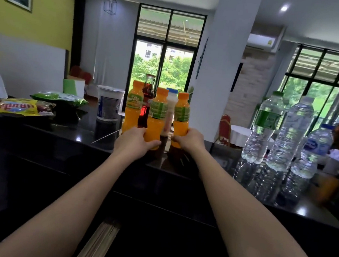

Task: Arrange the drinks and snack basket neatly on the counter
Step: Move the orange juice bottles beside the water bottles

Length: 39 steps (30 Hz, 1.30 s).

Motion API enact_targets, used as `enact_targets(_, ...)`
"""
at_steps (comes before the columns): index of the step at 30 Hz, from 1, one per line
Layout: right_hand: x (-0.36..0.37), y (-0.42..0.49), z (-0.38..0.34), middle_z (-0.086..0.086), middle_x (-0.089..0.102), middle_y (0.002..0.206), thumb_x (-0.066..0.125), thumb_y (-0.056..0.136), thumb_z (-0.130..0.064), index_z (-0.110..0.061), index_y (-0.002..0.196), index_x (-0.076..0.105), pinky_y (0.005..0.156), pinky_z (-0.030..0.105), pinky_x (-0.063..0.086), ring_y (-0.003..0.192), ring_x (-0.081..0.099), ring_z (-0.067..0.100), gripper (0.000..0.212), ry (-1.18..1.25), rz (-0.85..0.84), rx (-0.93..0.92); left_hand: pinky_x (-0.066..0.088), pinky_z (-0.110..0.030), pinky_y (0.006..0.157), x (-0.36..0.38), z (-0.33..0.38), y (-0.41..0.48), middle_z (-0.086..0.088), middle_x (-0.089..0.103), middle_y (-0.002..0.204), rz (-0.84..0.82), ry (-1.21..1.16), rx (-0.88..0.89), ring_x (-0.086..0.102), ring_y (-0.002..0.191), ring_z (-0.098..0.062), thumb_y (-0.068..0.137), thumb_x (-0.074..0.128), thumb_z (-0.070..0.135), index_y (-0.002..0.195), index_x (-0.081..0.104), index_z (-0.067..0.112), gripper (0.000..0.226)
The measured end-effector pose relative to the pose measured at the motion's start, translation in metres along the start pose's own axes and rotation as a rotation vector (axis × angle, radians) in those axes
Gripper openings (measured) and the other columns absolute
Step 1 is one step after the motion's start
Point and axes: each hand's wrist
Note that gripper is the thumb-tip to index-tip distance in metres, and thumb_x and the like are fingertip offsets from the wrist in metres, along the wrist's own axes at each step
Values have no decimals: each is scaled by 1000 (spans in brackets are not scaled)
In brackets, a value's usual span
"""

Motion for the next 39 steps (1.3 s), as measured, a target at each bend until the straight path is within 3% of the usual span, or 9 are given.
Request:
enact_targets(7, -69, -9, 57, 14, 63, 119, 72, 83, -30, -8, 117, 60, 80, 28, 39, 111, 58, 30, 42, -96, 109, 111, 48, -40, 86, 34, 57, -1, -8, 62, 119, -85, -55, 40, 58, 110, -29, 86, 60, 52, 123, 55, 16, 53)
enact_targets(12, -102, -12, 94, 15, 63, 122, 75, 80, -29, -7, 124, 57, 84, 30, 42, 113, 58, 31, 52, -136, 162, 129, 46, -39, 86, 63, 100, -3, -8, 63, 116, -96, -29, 79, 58, 108, -29, 88, 56, 52, 115, 58, 14, 46)
enact_targets(18, -116, 0, 110, 16, 62, 125, 73, 82, -27, -6, 127, 55, 94, 35, 43, 115, 57, 32, 52, -157, 136, 126, 46, -39, 82, 82, 121, 4, -5, 64, 115, -150, -3, 91, 59, 106, -26, 89, 49, 59, 119, 56, 19, 51)
enact_targets(22, -113, 10, 116, 14, 61, 124, 69, 86, -29, -6, 125, 55, 88, 31, 42, 114, 57, 32, 48, -193, 145, 123, 48, -41, 86, 84, 120, 10, -5, 62, 119, -184, -19, 85, 59, 109, -26, 88, 49, 60, 123, 54, 20, 54)
enact_targets(27, -108, 22, 115, 14, 66, 109, 68, 86, -37, -4, 103, 62, 75, 31, 40, 102, 61, 30, 37, -278, 186, 104, 43, -35, 78, 84, 122, 10, -4, 61, 122, -176, -1, 94, 58, 111, -25, 89, 48, 59, 126, 53, 18, 55)
enact_targets(33, -104, 23, 114, 8, 56, 85, 69, 84, -40, -12, 65, 41, 67, 30, 36, 95, 62, 29, 44, -297, 219, 132, 40, -33, 79, 81, 122, 6, -1, 62, 119, -191, 6, 110, 57, 110, -23, 90, 47, 56, 123, 54, 24, 46)
enact_targets(35, -102, 20, 112, 11, 63, 97, 66, 86, -40, -8, 76, 51, 69, 30, 38, 99, 62, 29, 37, -311, 178, 140, 40, -32, 79, 80, 121, 6, 0, 62, 118, -215, 9, 127, 56, 108, -23, 91, 48, 51, 120, 53, 25, 40)
enact_targets(36, -99, 18, 111, 12, 62, 106, 66, 87, -40, -4, 93, 56, 73, 30, 40, 103, 60, 29, 37, -305, 135, 147, 41, -34, 81, 79, 118, 7, 0, 62, 120, -228, 10, 138, 56, 109, -22, 91, 48, 49, 122, 52, 24, 40)
enact_targets(39, -94, 3, 110, 12, 56, 123, 69, 84, -41, -3, 129, 42, 85, 33, 44, 113, 55, 30, 64, -248, 23, 146, 46, -38, 91, 83, 113, 10, 1, 57, 132, -254, -9, 149, 54, 117, -23, 91, 52, 46, 133, 47, 26, 47)
Point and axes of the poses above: each hand's wrist, its own y-axis towards the middle knuckle, its own x-axis out of the palm, z = x × y
